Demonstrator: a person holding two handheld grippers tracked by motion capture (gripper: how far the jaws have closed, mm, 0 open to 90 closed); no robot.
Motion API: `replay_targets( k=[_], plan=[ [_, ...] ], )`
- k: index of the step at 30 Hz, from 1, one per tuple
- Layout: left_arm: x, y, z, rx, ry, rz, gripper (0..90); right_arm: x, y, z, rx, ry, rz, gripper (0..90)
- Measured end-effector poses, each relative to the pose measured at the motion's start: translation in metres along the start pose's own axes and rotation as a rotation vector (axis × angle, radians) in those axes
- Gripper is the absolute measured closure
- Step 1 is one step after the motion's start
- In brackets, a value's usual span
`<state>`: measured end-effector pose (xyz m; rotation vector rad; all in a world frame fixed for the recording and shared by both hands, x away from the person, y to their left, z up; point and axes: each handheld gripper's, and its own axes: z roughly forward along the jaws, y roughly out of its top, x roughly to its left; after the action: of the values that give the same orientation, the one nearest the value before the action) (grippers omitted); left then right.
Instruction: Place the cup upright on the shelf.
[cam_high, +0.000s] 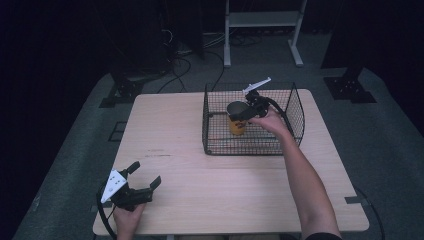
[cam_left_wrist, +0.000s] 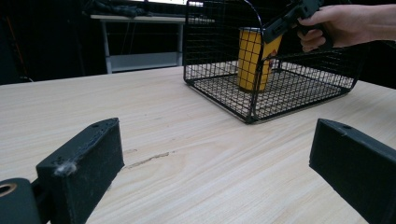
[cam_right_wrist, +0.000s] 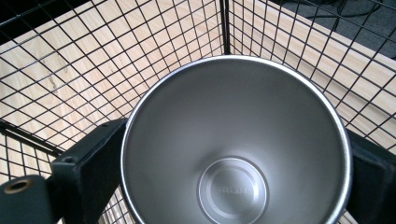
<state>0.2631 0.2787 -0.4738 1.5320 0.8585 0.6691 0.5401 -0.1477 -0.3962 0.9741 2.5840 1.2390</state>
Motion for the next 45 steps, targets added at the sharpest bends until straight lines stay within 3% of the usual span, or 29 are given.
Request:
replay_targets(
  k=[14,24,40,45],
  plan=[
    [0.0,0.0,0.0,0.002,0.0,0.001,2.2,0.001,0.004,-0.01,-0.036,-0.001,0.008,2.5],
    [0.0,0.0,0.001,0.004,0.002,0.002,2.2,0.0,0.008,-0.03,-0.1,-0.003,0.026,2.5],
    [-0.001,0.0,0.002,0.011,0.009,0.008,2.2,0.006,0.008,-0.065,-0.157,0.007,0.022,5.4],
    [-0.001,0.0,0.002,0.003,0.005,0.005,2.3,0.01,0.003,-0.071,-0.148,0.009,0.019,5.4]
  ],
)
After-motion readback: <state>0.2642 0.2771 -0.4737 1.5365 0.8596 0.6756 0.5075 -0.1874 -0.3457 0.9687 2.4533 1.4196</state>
